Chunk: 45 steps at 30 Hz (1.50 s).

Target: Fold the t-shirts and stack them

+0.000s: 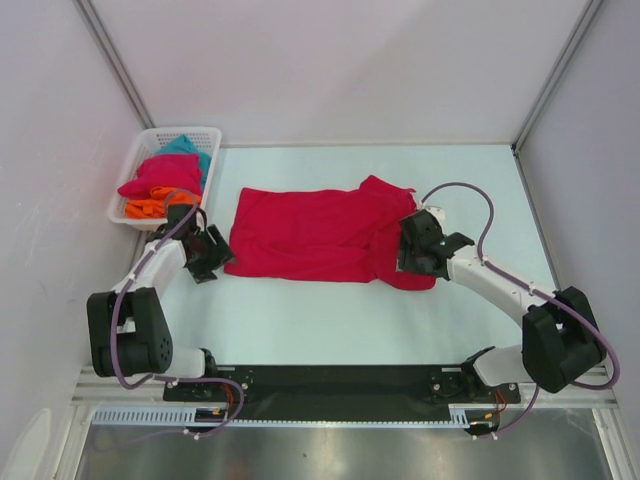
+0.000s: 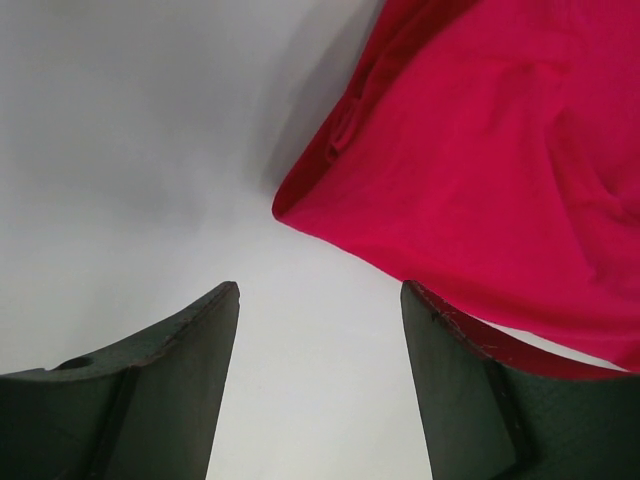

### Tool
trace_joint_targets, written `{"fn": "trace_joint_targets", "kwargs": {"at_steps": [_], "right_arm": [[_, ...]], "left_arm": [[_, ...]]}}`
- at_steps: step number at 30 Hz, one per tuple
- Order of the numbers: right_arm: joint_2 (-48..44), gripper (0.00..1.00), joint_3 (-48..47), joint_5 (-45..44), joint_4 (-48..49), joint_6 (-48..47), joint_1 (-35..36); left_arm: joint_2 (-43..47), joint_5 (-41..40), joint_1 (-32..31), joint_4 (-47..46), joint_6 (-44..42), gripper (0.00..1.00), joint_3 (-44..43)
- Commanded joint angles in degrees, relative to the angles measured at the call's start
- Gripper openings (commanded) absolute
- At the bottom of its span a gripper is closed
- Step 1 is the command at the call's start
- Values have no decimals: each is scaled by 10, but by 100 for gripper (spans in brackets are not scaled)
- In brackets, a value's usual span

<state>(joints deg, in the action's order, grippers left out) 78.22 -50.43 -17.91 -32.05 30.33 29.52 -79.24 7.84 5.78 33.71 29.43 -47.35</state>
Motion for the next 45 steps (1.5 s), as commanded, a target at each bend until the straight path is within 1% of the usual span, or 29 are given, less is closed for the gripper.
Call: {"fn": "trace_joint_targets", "kwargs": {"at_steps": [1,7,18,24,27,31,34,36,38,40,42,45], "right_arm": [[9,64,-3,2,8,9,3],[25,65,-2,4,6,10,2],[38,65,0,-9,-13,17,3],[17,66,3,-18,-42,25,4],[-10,66,12,-22,-57,28,4],[-26,69,24,-27,-66,32,3],[-15,69,25,-28,-66,34,4],[-3,69,25,-28,-64,37,4],[8,69,24,-27,-61,38,5],[14,69,25,-27,-58,38,4],[22,69,26,-25,-53,39,4],[26,65,28,-22,-47,39,4]], "left_arm": [[-29,-17,-2,-17,19,72,-41],[-68,-27,-4,-33,26,72,-48],[-122,-5,-9,-71,40,71,-56],[-142,10,-9,-100,47,69,-49],[-147,17,-9,-113,51,68,-43],[-152,25,-12,-131,55,66,-34],[-156,38,-13,-145,56,60,-27],[-153,51,-13,-147,56,37,-25],[-145,53,-12,-144,57,7,-24],[-128,53,-13,-134,57,1,-26],[-109,50,-13,-123,56,0,-29],[-86,51,-12,-106,53,0,-36]]}}
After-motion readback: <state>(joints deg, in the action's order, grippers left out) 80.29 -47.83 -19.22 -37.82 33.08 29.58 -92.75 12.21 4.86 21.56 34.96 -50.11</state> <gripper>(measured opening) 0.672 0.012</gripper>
